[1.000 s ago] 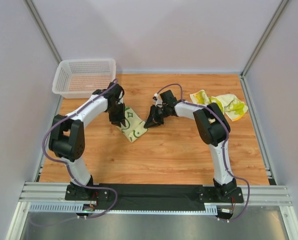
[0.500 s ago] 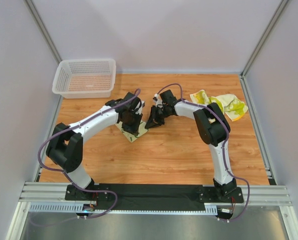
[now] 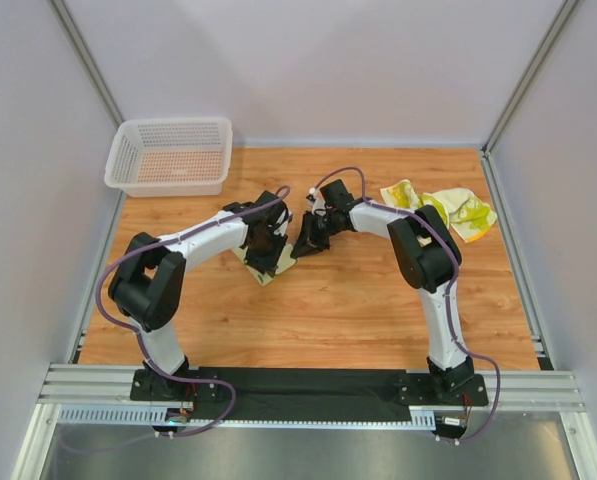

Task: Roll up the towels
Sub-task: Roll the towel

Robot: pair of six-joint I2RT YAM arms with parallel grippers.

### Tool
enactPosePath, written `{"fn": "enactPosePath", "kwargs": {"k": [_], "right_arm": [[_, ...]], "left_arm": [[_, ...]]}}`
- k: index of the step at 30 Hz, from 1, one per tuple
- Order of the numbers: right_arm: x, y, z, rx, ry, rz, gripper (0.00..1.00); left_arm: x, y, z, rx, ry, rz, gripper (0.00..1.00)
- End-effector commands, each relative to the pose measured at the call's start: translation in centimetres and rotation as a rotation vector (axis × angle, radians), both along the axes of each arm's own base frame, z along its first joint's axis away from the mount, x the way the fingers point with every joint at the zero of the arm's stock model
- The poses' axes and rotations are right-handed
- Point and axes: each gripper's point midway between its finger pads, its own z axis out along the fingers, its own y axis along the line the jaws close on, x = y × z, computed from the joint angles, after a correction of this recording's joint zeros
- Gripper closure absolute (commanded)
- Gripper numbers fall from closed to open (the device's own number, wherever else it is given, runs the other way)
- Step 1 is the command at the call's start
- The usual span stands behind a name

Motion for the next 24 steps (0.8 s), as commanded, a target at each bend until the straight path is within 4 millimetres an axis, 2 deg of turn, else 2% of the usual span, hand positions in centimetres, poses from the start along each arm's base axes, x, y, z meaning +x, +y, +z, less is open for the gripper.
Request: {"fn": "enactPosePath", "kwargs": {"k": [1,11,20,24], "right_arm": [[-0.7,-0.6,-1.2,-0.060,0.009,0.014,0.89],[-0.7,-0.6,-1.5,-0.065,0.018,0.017,0.90],[-0.6,-0.6,-1.5,-0.068,0.024,0.017,0.91],[-0.4,-0.6,-1.3,-0.072,0.020,0.017,0.91]], "left_arm": [[1.1,0.3,0.0,0.026,-0.046,-0.023,0.60],[1.9,1.6,-0.4,0.101,-0.089,-0.053,0.57],[0.9,2.5,-2.8,0.143,-0.043,-0.079,0.56],[0.0,2.3,-3.9,0.126,-0.002,-0.094,0.56]]}}
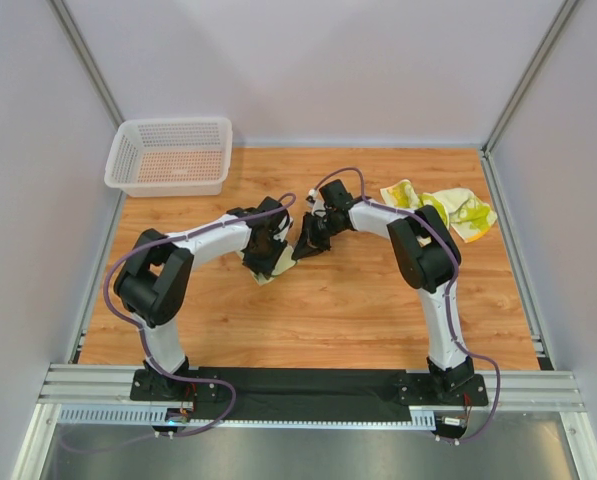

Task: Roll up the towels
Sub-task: Roll the towel

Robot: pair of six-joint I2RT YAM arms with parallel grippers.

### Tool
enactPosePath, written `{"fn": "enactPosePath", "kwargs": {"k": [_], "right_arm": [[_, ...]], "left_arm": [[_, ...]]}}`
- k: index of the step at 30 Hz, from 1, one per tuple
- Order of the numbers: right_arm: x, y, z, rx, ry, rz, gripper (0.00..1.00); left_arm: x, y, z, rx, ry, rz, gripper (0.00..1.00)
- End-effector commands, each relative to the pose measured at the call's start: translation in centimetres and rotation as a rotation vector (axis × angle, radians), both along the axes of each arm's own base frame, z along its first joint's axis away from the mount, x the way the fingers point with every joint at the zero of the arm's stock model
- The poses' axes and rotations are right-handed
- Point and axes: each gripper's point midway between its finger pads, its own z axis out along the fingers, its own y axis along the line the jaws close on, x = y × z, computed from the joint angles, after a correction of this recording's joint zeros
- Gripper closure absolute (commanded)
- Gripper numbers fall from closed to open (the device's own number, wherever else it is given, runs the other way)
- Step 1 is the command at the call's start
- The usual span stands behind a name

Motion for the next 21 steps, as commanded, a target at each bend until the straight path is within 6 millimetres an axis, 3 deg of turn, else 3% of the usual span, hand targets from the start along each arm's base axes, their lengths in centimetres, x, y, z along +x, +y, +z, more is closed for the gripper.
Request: {"fn": "enactPosePath", "kwargs": {"k": [1,8,11,15,21], "right_arm": [[0.0,-0.4,-1.3,-0.056,-0.002,0.010,0.91],[2.2,-1.7,0.4,-0.051,-0.035,-0.034,0.88],[3.2,-2.9,0.8,-0.050,-0.040,-0.066,0.81],[4.3,-4.3,1.7,-0.045,-0.055,-0.099,0.71],[5.3,-6.7,2.5,-0.046,-0.064,-0.151,0.67]], "left_arm": [[-1.2,0.3,-1.7,0.007,0.056,-0.034,0.56],[-3.6,0.8,-3.3,0.004,0.147,-0.019,0.53],[-4.6,0.8,-3.9,0.000,0.187,-0.015,0.50],[-5.3,1.1,-4.3,0.017,0.209,0.001,0.46],[-5.6,1.7,-5.6,0.095,0.279,0.040,0.48]]}}
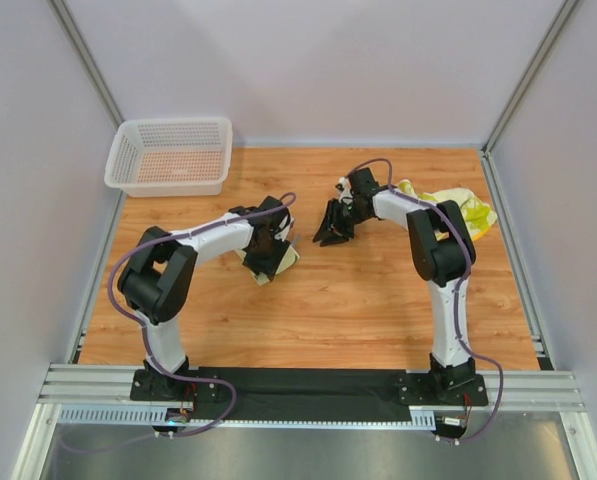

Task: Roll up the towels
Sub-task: Roll the towel

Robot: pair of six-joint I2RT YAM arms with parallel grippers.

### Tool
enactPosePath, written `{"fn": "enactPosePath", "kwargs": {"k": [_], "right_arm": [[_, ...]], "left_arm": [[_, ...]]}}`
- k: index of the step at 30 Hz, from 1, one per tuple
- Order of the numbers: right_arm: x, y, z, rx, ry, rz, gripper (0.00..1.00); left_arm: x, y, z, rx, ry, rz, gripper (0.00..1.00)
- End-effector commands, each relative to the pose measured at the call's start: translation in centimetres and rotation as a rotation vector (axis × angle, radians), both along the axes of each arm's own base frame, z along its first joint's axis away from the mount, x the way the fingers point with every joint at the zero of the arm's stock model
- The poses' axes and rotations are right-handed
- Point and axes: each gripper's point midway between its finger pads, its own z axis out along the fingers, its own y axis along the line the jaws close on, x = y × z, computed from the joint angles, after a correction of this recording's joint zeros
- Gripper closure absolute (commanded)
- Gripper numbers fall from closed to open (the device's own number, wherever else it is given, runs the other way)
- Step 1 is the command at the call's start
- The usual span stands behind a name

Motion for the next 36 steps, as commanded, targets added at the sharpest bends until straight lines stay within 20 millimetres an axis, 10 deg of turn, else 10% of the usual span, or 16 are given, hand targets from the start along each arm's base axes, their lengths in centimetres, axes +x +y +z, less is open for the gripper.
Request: {"fn": "enactPosePath", "kwargs": {"k": [1,20,27,36], "right_arm": [[0.7,-1.1,2.6,0.001,-0.071,-0.013,0.66],[-3.9,-6.1,3.6,-0.004,-0.066,-0.086,0.58],[-4.8,-6.4,3.9,-0.001,-0.069,-0.078,0.57],[-5.7,-7.6,5.9,-0.059,-0.103,-0.040,0.57]], "left_arm": [[-4.8,2.2,-4.9,0.132,0.249,0.051,0.49],[-7.4,2.6,-7.7,0.296,0.310,0.061,0.53],[-7.2,2.7,-7.6,0.356,0.329,0.078,0.89],[-6.3,-5.9,-0.3,0.045,0.508,0.084,0.91]]}}
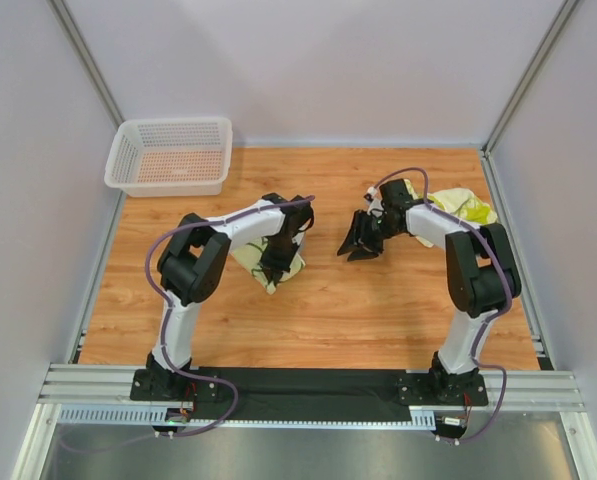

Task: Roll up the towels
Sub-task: Roll the towel

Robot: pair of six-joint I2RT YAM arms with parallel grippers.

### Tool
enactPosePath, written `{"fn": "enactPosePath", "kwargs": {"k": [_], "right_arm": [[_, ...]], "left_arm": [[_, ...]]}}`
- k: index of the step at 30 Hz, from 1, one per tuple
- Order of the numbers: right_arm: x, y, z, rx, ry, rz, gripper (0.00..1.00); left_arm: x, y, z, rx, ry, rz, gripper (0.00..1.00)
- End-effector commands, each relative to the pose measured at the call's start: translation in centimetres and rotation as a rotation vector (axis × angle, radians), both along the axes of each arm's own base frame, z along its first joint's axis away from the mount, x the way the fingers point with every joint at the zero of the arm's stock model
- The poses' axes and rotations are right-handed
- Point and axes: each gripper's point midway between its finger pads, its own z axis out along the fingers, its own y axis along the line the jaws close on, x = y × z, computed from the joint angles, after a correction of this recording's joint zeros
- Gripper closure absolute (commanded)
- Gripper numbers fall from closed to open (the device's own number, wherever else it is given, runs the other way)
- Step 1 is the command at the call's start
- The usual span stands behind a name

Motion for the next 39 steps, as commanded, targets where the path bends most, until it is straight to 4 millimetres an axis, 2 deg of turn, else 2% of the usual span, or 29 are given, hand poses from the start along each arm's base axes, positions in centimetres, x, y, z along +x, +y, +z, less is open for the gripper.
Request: {"fn": "enactPosePath", "kwargs": {"k": [1,7,13,18,23,29,36,39], "right_arm": [[0.0,-0.7,2.8,-0.026,-0.082,0.031,0.57],[-2.6,-1.0,3.9,0.000,-0.066,0.067,0.55],[-4.9,0.0,4.7,0.077,-0.081,0.106,0.43],[-6.1,1.6,4.4,0.100,-0.106,0.157,0.39],[-6.3,2.7,3.0,0.098,-0.085,0.154,0.37],[-5.2,4.7,2.2,0.131,-0.087,0.145,0.36],[-3.7,5.1,-0.5,0.101,-0.046,0.131,0.38],[-3.4,5.4,-0.8,0.101,-0.041,0.131,0.40]], "left_arm": [[-5.1,-5.9,0.7,-0.234,0.351,0.095,0.91],[-5.1,-10.9,3.8,-0.491,0.517,0.212,0.90],[-4.2,-13.1,5.6,-0.709,0.614,0.285,0.88],[-3.8,-13.0,5.5,-0.740,0.642,0.298,0.86],[-4.1,-12.3,4.9,-0.722,0.650,0.296,0.85],[-4.4,-11.9,4.6,-0.711,0.652,0.273,0.85],[-4.5,-11.8,5.0,-0.727,0.645,0.248,0.85],[-4.6,-11.7,5.0,-0.732,0.639,0.237,0.85]]}}
